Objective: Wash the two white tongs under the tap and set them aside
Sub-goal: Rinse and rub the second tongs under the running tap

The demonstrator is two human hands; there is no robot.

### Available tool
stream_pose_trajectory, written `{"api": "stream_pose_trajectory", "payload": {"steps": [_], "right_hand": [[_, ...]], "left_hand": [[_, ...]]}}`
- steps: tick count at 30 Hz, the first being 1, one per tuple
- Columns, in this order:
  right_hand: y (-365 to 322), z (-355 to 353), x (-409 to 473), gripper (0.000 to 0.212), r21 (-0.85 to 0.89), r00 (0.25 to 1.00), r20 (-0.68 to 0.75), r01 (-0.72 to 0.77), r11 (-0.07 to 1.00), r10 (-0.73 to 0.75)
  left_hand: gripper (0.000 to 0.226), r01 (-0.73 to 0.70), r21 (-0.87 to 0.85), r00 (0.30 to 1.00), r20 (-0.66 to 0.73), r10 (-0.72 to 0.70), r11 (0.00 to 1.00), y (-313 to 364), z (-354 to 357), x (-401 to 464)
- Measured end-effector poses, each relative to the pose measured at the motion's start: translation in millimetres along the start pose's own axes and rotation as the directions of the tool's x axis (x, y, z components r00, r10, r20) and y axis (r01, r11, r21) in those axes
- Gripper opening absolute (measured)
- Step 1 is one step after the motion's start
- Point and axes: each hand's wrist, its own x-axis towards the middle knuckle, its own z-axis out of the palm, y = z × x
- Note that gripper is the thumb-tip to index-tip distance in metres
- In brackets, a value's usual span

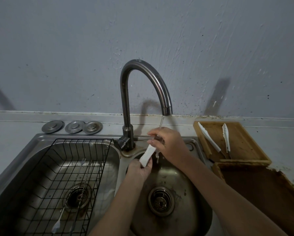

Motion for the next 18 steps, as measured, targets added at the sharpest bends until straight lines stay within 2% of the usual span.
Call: {"api": "stream_pose_trajectory", "payload": {"steps": [1, 3, 4, 5, 6, 8, 9, 11, 12, 15, 16, 17, 18], "right_hand": [[2, -2, -2, 0.019, -0.153, 0.997, 0.009, 0.078, 0.985, -0.077], [6, -3, -4, 0.011, -0.503, 0.968, 0.093, 0.247, 0.828, -0.232], [7, -1, -7, 0.006, -0.607, 0.956, 0.147, 0.289, 0.74, -0.253], [7, 3, -11, 0.004, -0.649, 0.951, 0.212, 0.31, 0.695, -0.227], [7, 10, -16, 0.008, -0.649, 0.946, 0.283, 0.312, 0.694, -0.161], [8, 27, -32, 0.031, -0.598, 0.919, 0.389, 0.205, 0.775, 0.057], [9, 38, -40, 0.041, -0.577, 0.912, 0.387, 0.123, 0.807, 0.138], [11, 55, -52, 0.047, -0.549, 0.908, 0.336, -0.027, 0.835, 0.251], [13, 60, -55, 0.048, -0.512, 0.891, 0.321, -0.121, 0.85, 0.321], [18, 67, -62, 0.054, -0.249, 0.762, 0.382, -0.461, 0.852, 0.524], [19, 67, -65, 0.056, -0.139, 0.711, 0.411, -0.57, 0.81, 0.571], [21, 69, -69, 0.059, -0.023, 0.662, 0.436, -0.67, 0.742, 0.61], [22, 69, -74, 0.061, 0.108, 0.615, 0.466, -0.754, 0.648, 0.637]], "left_hand": [[0.037, -0.038, 0.039, 0.999, 0.003, 0.038, 0.999, 4, -1, -1], [0.033, -0.1, 0.119, 0.995, 0.024, 0.097, 0.988, 12, -2, -2], [0.029, -0.127, 0.131, 0.992, 0.03, 0.125, 0.983, 16, -3, -1], [0.029, -0.15, 0.138, 0.989, 0.022, 0.148, 0.979, 20, -4, 0], [0.034, -0.16, 0.155, 0.987, -0.002, 0.163, 0.975, 22, -4, 0], [0.043, -0.191, 0.252, 0.975, -0.068, 0.214, 0.949, 20, -5, -2], [0.044, -0.23, 0.309, 0.958, -0.095, 0.271, 0.923, 17, -5, -4], [0.042, -0.326, 0.408, 0.911, -0.108, 0.399, 0.853, 12, -1, -10], [0.039, -0.332, 0.447, 0.911, -0.077, 0.405, 0.831, 12, -1, -11], [0.032, -0.17, 0.524, 0.982, 0.016, 0.19, 0.834, 21, -6, -16], [0.033, -0.156, 0.605, 0.985, 0.033, 0.171, 0.781, 27, -10, -15], [0.035, -0.191, 0.718, 0.974, 0.052, 0.223, 0.669, 34, -16, -13], [0.036, -0.263, 0.834, 0.931, 0.088, 0.355, 0.485, 41, -24, -7]]}}
